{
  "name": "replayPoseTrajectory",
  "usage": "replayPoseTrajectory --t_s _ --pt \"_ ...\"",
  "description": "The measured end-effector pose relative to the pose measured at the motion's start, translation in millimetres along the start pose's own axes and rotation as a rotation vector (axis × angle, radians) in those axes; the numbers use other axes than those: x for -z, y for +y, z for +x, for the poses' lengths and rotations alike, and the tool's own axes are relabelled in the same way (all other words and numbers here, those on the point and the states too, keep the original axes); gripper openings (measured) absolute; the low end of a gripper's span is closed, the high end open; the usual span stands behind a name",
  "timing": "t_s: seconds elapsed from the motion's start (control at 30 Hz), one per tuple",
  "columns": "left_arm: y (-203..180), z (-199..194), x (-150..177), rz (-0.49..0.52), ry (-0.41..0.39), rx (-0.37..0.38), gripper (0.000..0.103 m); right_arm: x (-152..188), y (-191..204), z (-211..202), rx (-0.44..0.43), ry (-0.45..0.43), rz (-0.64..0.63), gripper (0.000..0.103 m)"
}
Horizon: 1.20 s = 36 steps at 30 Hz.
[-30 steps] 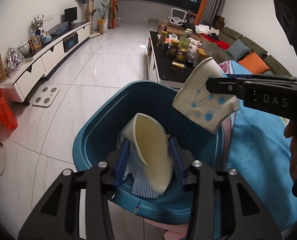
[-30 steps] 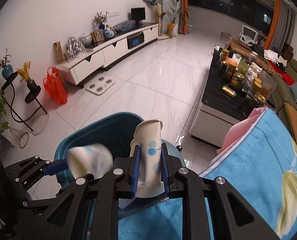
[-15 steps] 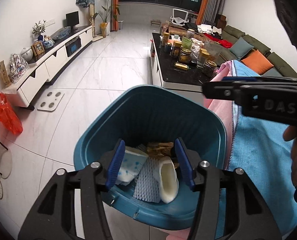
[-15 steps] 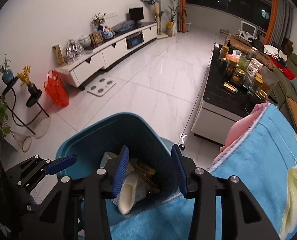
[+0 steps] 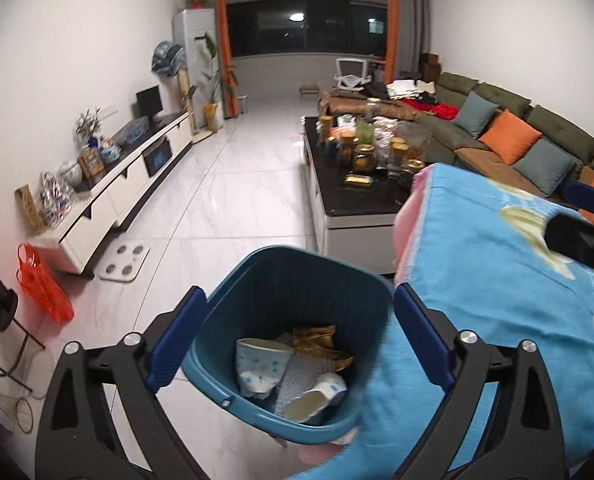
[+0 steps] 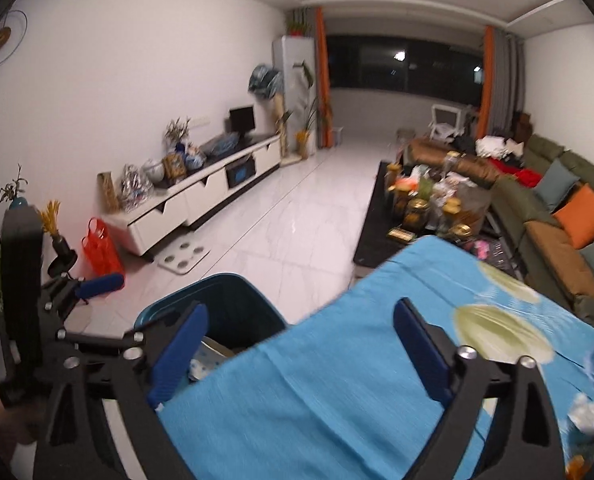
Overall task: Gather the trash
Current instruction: 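Move both grippers back over the table toward the gold foil wrapper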
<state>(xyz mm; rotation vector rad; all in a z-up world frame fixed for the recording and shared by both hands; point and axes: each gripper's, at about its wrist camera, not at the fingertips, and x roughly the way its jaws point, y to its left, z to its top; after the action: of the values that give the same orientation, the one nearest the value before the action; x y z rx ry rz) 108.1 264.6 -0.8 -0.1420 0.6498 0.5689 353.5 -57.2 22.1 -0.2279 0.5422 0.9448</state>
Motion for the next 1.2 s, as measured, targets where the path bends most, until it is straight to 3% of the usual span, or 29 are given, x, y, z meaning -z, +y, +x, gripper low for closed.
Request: replayPoseTrajectory --t_s 0.23,0.47,0.83,0.97,1.2 --pt "-55.3 -46.0 -6.1 0.065 -0.066 0.046 0.097 36.9 -29.6 -72.1 0.096 -0.09 0.028 0.096" --pt "-118.2 -103.1 2.3 0.112 -0.143 0.168 0.097 78.0 -60.6 -136.4 0.201 -0.16 0.088 0.096" --pt "-171.6 -191.7 60.7 0.099 -0.265 0.383 0.097 153.3 -87.5 -217.3 0.402 -0.247 0.185 0.096" --pt "-185.1 -211.7 87.7 0.113 -0.297 0.436 0.097 182.3 -93.2 -242.9 0.471 -0.276 0.231 0.096" --pt "-207.0 -224.4 116.7 0.139 -0.299 0.508 0.097 221.0 -107.0 -263.9 0.555 -0.243 0.289 0.096"
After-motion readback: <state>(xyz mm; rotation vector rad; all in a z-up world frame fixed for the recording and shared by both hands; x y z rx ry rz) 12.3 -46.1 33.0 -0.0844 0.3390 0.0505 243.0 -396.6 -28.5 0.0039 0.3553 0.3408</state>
